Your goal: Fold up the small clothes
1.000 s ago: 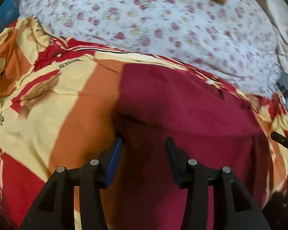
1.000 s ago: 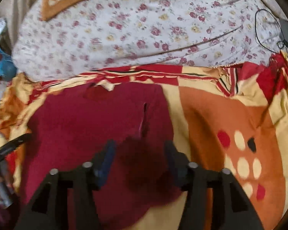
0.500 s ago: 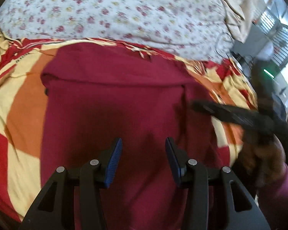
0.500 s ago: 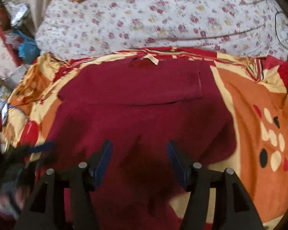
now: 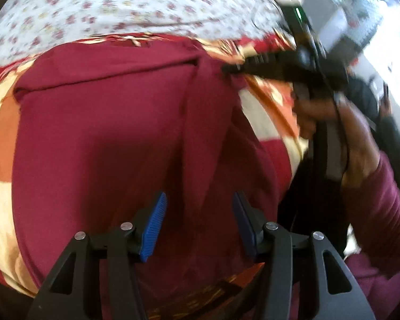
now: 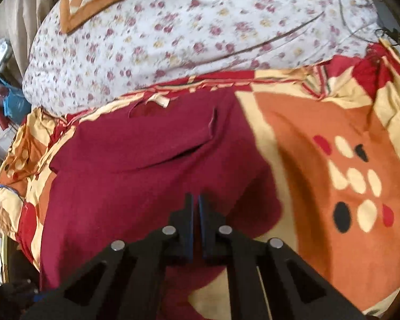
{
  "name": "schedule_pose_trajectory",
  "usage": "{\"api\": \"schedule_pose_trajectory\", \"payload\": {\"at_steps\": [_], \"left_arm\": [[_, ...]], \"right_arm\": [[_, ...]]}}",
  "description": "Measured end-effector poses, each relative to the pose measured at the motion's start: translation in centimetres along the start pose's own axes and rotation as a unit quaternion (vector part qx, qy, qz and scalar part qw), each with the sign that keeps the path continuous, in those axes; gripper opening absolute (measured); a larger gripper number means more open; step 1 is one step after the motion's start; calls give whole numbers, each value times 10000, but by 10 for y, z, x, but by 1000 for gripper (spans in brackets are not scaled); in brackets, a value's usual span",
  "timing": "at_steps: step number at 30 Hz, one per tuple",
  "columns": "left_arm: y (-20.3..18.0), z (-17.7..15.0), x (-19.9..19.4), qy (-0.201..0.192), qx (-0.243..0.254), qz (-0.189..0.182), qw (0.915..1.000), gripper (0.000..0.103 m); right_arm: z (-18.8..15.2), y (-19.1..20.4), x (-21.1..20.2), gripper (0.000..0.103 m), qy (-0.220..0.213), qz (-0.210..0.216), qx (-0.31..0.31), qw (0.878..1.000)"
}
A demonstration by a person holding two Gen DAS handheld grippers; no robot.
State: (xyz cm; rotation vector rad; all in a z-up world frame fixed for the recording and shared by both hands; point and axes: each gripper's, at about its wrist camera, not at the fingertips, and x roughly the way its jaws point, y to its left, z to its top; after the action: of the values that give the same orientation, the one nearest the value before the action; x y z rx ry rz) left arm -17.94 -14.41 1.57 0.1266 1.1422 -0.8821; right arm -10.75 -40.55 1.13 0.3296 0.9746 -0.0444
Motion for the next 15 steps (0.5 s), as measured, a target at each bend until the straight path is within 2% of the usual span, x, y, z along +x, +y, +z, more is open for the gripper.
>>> {"api": "schedule_pose_trajectory", "payload": {"at_steps": [2,4,6,7,8,9,11,13,15], "left_arm": [[-5,-3,11,175,215,315,9991,41],[-2,-4,22,333,228,659,9970,41],[3,-4,27,353,156,642,9972,34],[5,-3,28,361,133,674,9970,21],[4,-1,28,399,143,627,9971,5],[2,2,28,453,142,483,9977,0],[-5,16,15,473,130,-82,9988,0],[-17,39,-6,170,447,-178,9987,0],[-27,69,-30,-161,615,-351,9974,0]], "right_arm": [[3,-6,-6,4,-89,74,81,9999],[5,-11,-10,4,-119,129,175,9997],[3,-18,-13,4,-97,382,369,9985],[1,-21,-14,4,-99,515,494,9974],[-1,-24,-14,6,-87,641,635,9959],[-3,-26,-13,11,2,718,698,9950],[-6,-26,-16,17,9,608,594,9964],[-9,-28,-22,28,-99,472,519,9975],[-10,-37,-32,36,-242,449,620,9968]]}}
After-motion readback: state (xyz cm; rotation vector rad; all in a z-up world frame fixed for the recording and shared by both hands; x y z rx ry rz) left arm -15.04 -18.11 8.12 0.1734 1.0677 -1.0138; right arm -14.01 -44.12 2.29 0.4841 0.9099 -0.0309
